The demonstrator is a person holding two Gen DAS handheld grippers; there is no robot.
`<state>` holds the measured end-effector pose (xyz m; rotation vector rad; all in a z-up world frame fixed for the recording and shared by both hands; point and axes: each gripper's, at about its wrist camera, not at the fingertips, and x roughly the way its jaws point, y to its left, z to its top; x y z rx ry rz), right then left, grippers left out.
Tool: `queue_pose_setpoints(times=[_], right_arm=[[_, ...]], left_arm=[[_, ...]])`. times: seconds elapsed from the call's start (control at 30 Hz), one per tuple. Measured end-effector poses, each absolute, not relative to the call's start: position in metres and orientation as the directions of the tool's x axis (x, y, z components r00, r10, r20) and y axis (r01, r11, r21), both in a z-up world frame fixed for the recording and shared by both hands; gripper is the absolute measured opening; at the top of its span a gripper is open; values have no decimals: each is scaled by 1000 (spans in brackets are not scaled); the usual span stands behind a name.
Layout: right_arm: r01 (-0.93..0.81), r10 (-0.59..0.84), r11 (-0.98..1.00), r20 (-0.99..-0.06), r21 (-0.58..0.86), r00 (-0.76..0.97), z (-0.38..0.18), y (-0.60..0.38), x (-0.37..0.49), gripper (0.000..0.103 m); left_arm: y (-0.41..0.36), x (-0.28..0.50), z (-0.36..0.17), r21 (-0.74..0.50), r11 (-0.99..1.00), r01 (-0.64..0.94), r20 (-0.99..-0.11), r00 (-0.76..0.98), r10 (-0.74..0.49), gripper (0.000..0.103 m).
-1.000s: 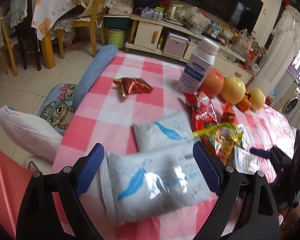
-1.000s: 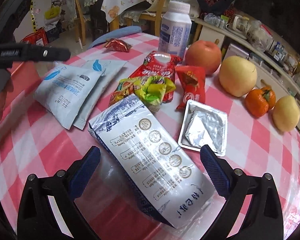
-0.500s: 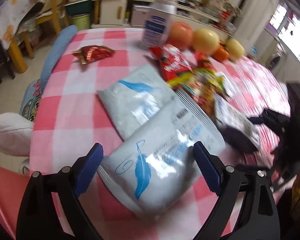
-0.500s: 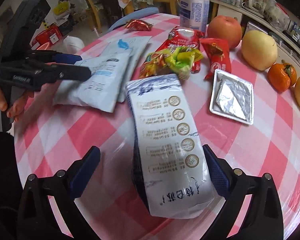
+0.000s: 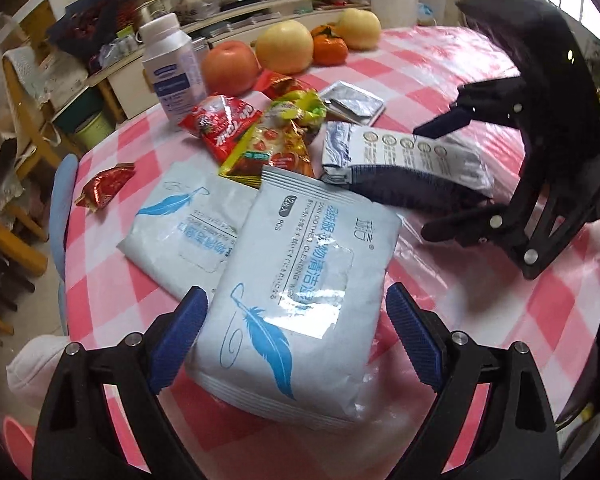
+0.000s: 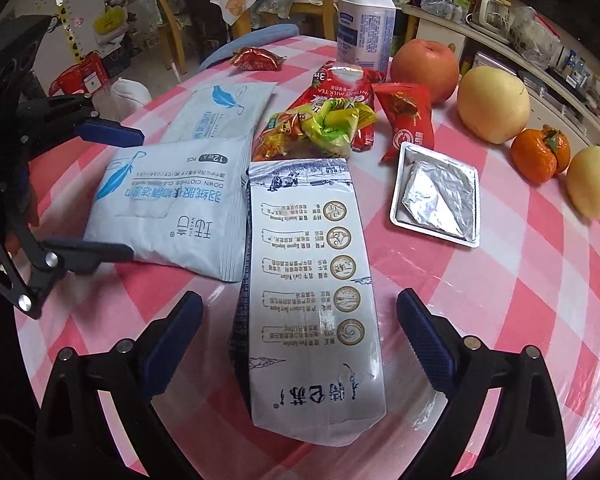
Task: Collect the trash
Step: 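Grasp the white feather-print wipes pack with left tool while right tool grasps the white drink carton, then carry both held items over the pink bucket and open both tools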
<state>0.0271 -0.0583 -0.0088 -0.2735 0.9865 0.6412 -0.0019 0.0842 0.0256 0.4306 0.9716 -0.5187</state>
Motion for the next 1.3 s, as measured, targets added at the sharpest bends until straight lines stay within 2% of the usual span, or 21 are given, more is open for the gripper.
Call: queue_pose_setpoints(times=[0.03,0.07,0.37,0.43,0.5,0.53,0.67,1.0,1.3], right_arm=[[-617,379,784,-841,69,387,-9,-58,27,83],[-616,378,784,-841,70,386,-9,-58,28,80],[-602,379,796,-823,57,424,-10,-57,28,79],[-591,382,804,-816,62,434,-9,-58,30,70],[-576,383,815,-812,71,441,-8,-60,32,62],[-569,386,818,-810,80,441,-8,-61,33,61],[-538,382,838,-806,95,453,-7,-61,33,61],[-432,308,900,-788,60,533,0,-63,20,60],[-391,243,920,-772,-8,587,22,-52,6,60]], left_arm=[[83,-1,22,118,794,596,-865,454,-212,91],[82,0,19,118,791,601,-868,449,-212,91],[74,7,10,81,821,564,-868,445,-220,92],[73,7,10,81,837,542,-863,458,-212,90],[73,6,12,83,848,523,-858,471,-207,84],[74,7,13,80,859,507,-856,477,-202,82],[77,5,15,65,884,463,-850,490,-194,78],[100,-3,25,12,934,357,-838,513,-185,78],[133,-20,63,-58,966,252,-765,610,-205,78]])
